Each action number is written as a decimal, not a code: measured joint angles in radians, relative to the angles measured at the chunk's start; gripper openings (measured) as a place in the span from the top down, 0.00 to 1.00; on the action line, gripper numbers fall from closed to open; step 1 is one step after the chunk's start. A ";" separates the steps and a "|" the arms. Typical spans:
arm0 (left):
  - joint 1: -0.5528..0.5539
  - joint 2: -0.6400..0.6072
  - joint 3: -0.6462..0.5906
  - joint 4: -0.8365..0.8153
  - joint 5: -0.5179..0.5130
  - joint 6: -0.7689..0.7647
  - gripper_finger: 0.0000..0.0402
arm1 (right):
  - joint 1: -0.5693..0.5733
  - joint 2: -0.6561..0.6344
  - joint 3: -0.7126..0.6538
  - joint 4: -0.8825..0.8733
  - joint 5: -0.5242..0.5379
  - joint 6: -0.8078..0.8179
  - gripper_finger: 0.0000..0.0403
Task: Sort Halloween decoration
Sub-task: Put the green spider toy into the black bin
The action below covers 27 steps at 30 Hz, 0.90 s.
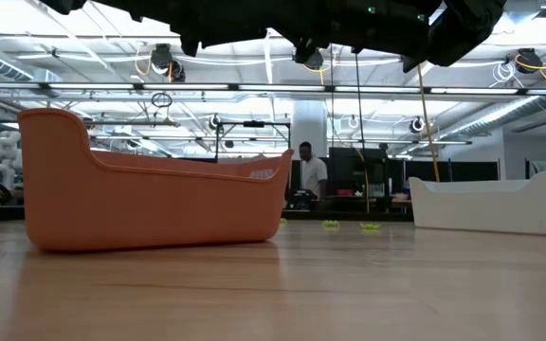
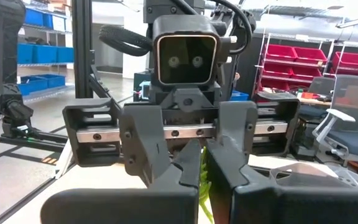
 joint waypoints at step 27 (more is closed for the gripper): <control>0.000 -0.022 0.000 -0.180 0.010 -0.002 1.00 | 0.000 -0.134 0.000 -0.320 0.033 0.039 0.55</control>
